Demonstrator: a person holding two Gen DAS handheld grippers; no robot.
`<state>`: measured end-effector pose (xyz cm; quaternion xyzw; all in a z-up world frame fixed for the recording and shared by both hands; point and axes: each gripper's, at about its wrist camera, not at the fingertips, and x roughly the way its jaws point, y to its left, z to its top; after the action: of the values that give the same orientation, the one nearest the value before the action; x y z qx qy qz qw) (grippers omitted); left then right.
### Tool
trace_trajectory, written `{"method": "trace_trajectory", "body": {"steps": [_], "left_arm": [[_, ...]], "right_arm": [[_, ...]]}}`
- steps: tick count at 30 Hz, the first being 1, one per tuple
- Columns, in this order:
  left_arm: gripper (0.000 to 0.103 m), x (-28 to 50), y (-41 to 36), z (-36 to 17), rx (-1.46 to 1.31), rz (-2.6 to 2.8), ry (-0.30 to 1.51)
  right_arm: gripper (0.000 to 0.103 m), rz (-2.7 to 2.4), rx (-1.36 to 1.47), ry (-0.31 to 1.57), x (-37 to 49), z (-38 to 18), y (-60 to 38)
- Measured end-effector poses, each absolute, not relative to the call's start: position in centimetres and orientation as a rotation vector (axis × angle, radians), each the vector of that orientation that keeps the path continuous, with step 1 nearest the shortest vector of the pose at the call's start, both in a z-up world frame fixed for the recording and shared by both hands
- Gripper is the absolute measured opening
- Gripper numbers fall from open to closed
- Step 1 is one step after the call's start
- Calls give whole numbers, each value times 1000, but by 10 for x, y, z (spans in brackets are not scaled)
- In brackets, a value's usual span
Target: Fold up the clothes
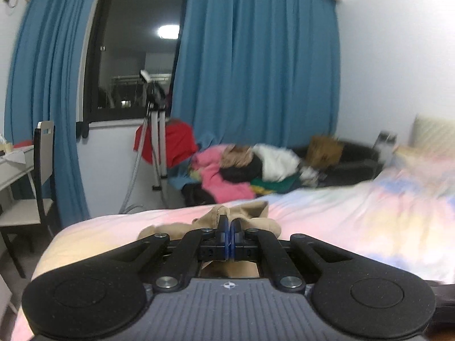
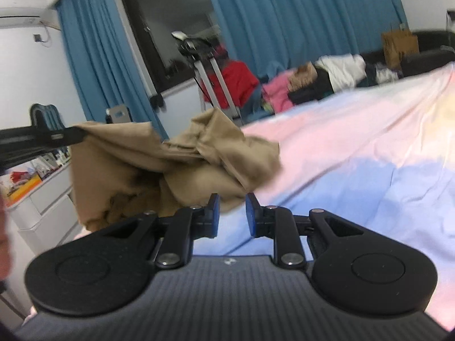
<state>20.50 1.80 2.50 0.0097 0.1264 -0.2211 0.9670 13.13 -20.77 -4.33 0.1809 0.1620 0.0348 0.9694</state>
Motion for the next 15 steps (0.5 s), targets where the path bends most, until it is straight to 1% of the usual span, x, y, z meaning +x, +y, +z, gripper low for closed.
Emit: {"method": "trace_trajectory", "body": {"steps": [3,7,12,15], "left_arm": [[1,147,39,37,-33,-463,210],[1,104,71,30,-110,-398,229],[2,107,100,1,-146,-280,361],[2,116,114,-8,-181,-227,406]], "right_arm": [[23,80,337,303,114,-32,-203],[23,105,335,338,95,-25,-199],[23,180,314,423,84,-27,-184],[24,203,311,497,85,-32,-175]]}}
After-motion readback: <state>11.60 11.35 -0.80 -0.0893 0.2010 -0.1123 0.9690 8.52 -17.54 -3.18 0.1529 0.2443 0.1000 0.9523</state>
